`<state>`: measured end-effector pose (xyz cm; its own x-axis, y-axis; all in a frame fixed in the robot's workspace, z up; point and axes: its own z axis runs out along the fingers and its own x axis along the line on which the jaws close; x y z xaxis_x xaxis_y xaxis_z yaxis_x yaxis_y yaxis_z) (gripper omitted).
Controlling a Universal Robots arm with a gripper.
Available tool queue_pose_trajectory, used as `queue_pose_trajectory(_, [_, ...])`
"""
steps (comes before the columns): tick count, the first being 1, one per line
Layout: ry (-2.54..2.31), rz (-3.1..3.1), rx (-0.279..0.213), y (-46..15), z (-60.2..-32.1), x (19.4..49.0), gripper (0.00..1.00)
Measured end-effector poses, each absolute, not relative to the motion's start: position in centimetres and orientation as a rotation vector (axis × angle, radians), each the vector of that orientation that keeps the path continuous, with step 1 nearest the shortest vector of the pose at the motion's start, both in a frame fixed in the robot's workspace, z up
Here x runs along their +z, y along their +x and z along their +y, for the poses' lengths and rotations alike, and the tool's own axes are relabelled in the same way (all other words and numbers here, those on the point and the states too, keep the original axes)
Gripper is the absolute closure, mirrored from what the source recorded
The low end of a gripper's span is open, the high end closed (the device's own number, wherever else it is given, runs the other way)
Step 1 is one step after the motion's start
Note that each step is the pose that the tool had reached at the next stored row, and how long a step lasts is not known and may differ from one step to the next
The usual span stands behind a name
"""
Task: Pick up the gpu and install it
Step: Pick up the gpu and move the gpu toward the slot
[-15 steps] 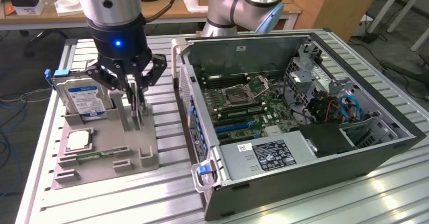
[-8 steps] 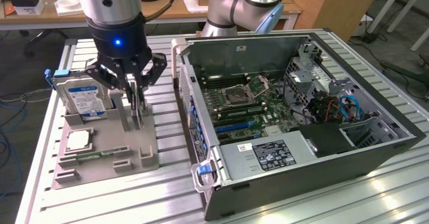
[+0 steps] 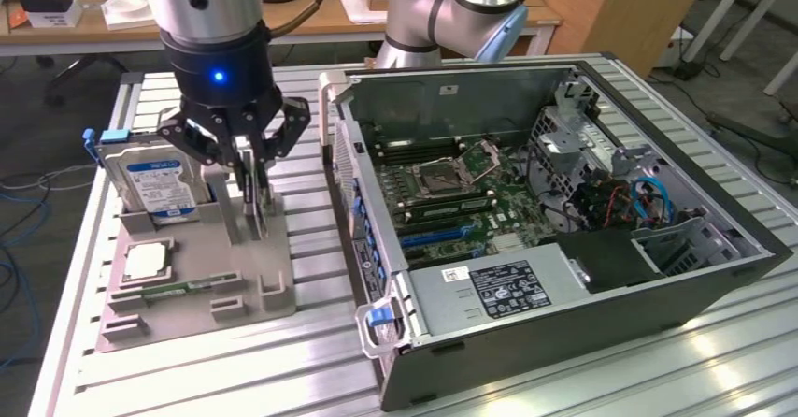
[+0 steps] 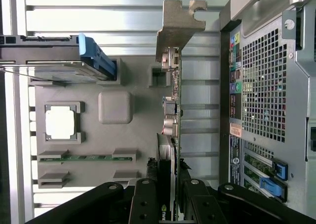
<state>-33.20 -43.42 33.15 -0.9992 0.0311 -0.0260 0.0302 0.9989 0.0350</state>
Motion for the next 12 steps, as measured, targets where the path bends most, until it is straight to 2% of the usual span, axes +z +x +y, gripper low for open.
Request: queue_pose_trajectory(12, [0.048,3.114,0.054,-33.20,-43.42,33.51,0.74])
